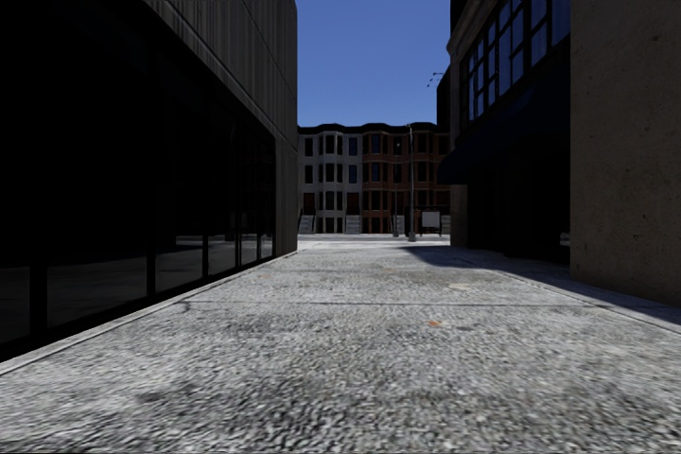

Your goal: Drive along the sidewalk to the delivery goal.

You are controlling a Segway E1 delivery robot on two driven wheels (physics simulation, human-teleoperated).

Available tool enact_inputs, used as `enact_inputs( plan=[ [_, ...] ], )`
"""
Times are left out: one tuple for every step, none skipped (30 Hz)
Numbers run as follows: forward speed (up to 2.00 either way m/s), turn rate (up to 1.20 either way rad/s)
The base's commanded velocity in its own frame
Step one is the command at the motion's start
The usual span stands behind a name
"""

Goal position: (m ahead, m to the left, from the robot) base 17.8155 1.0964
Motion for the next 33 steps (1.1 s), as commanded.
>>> enact_inputs(
  plan=[
    [2.0, 0.0],
    [2.0, 0.0],
    [2.0, 0.0],
    [2.0, 0.0],
    [2.0, 0.0],
    [2.0, 0.0],
    [2.0, 0.0],
    [2.0, 0.0],
    [2.0, 0.0],
    [2.0, 0.0],
    [2.0, 0.0],
    [2.0, 0.0],
    [2.0, 0.0],
    [2.0, 0.0],
    [2.0, 0.0],
    [2.0, 0.0],
    [2.0, 0.0],
    [2.0, 0.0],
    [2.0, 0.0],
    [2.0, 0.0],
    [2.0, 0.0],
    [2.0, 0.0],
    [2.0, 0.0],
    [2.0, 0.0],
    [2.0, 0.0],
    [2.0, 0.0],
    [2.0, 0.0],
    [2.0, 0.0],
    [2.0, 0.0],
    [2.0, 0.0],
    [2.0, 0.0],
    [2.0, 0.0],
    [2.0, 0.0]
  ],
)
